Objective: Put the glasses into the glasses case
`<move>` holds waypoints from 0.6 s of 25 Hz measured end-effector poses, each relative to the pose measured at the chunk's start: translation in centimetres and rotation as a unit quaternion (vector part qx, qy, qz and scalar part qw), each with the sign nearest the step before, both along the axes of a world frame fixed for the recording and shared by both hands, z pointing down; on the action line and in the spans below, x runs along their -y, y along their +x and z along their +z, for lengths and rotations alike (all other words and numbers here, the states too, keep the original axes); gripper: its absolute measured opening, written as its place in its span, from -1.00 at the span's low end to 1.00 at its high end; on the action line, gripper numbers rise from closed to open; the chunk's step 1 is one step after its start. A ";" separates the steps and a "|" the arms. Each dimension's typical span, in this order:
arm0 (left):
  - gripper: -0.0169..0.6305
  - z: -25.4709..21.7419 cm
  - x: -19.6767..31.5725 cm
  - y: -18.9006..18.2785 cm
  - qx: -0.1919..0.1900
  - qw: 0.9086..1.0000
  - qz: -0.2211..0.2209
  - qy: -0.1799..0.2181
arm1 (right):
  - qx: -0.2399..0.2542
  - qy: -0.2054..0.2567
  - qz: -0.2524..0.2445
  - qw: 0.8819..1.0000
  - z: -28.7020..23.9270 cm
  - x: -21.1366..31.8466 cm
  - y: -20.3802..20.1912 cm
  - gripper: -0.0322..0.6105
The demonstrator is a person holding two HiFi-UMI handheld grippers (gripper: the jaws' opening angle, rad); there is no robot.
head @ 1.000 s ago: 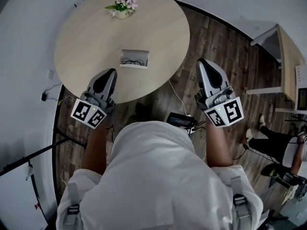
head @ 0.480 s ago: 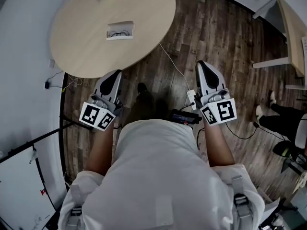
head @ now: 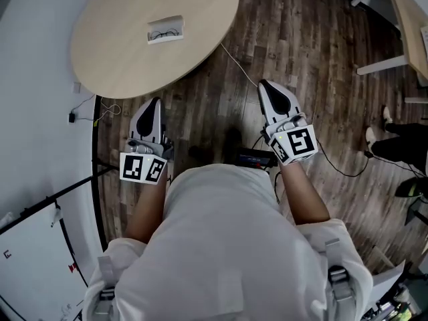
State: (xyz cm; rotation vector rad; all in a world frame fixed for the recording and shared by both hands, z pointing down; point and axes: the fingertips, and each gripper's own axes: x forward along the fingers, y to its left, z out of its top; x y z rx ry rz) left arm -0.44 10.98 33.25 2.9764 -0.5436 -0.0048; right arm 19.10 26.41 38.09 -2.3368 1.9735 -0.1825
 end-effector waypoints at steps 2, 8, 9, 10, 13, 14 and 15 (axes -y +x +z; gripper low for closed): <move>-0.91 -0.8 0.3 -1.6 -0.013 1.000 -0.006 0.009 | 0.001 -0.012 -0.001 1.000 0.5 -0.1 -1.4 -0.82; -0.91 -2.4 2.0 -9.6 -0.053 0.999 0.009 -0.002 | 0.001 -0.029 0.015 0.999 -0.2 0.9 -7.6 -0.82; -0.91 -2.7 1.9 -11.1 -0.061 0.998 0.018 0.001 | 0.007 -0.029 0.016 0.999 -0.4 1.2 -8.9 -0.82; -0.91 -3.0 1.8 -12.7 -0.072 0.997 0.028 0.004 | 0.010 -0.032 0.014 0.999 -0.6 1.5 -10.1 -0.82; -0.91 -2.4 1.9 -17.5 -0.097 0.994 0.040 -0.011 | 0.000 -0.047 0.003 0.999 -0.9 3.0 -14.1 -0.82; -0.91 -1.6 2.2 -19.3 -0.099 0.994 0.039 -0.021 | -0.003 -0.049 0.001 0.999 -0.9 3.5 -15.8 -0.82; -0.91 -0.5 2.5 -21.1 -0.098 0.994 0.037 -0.031 | -0.002 -0.050 0.001 0.999 -0.7 3.9 -17.4 -0.82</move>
